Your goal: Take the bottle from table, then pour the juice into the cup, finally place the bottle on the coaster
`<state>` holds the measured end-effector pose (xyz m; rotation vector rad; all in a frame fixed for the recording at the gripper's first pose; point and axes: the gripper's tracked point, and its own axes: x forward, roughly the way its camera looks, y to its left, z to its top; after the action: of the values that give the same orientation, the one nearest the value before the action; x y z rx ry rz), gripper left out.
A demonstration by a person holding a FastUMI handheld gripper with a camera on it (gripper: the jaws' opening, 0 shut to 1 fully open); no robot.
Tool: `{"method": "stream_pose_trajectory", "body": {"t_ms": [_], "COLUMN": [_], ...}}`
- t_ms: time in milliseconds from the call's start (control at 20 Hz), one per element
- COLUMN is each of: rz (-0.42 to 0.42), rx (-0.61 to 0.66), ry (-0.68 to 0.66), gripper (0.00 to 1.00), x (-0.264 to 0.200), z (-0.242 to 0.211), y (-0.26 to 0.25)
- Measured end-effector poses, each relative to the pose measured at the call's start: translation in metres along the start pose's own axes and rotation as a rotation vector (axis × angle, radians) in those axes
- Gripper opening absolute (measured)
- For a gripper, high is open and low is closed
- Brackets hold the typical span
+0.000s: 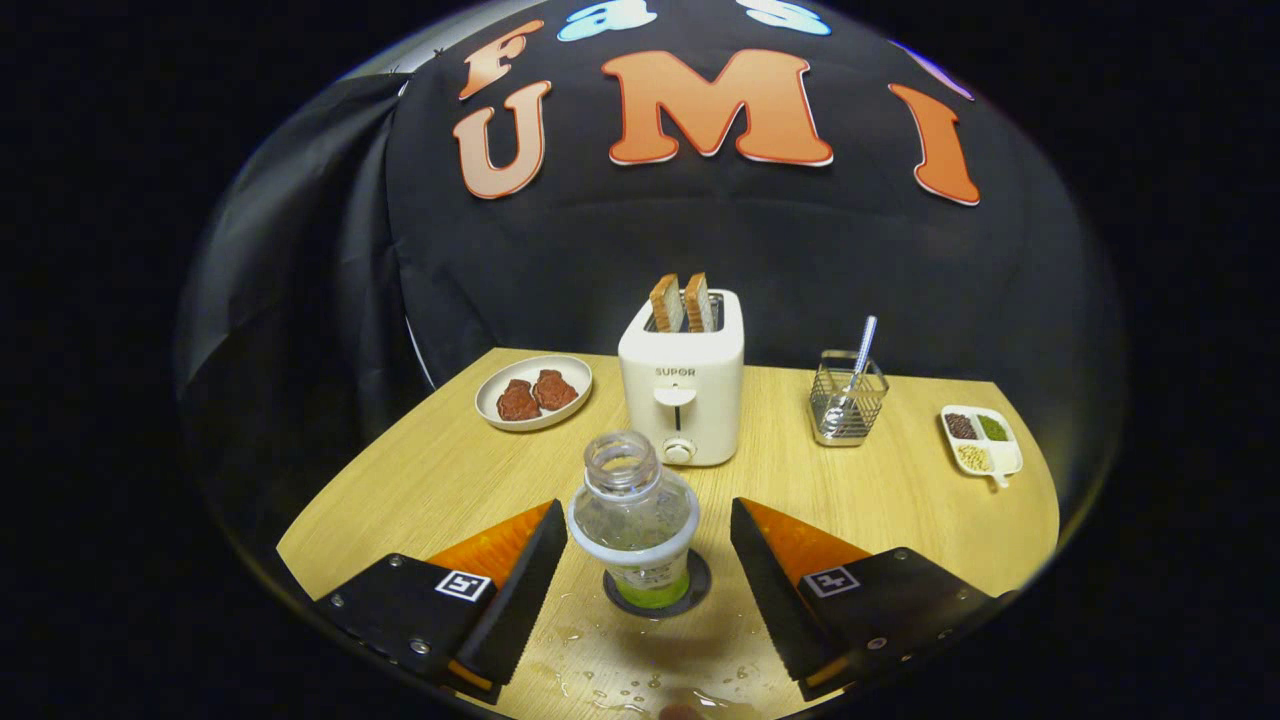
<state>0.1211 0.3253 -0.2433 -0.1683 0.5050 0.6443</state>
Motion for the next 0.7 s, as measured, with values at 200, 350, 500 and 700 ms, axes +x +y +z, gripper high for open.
{"method": "stream_pose_trajectory", "body": {"t_ms": [200,350,500,700], "rz": [-0.047,-0.105,-0.193,-0.330], "rx": [0.005,0.008,0.039,0.056], "ry": [-0.076,-0.150,-0.259,-0.342], "gripper": [0.97,0.97,0.97,0.97], "x": [-0.059,-0.116,-0.184,-0.270], "z": [0.036,0.067,0.104,0.117], "y": [-0.015,-0.035,-0.063,-0.103]}}
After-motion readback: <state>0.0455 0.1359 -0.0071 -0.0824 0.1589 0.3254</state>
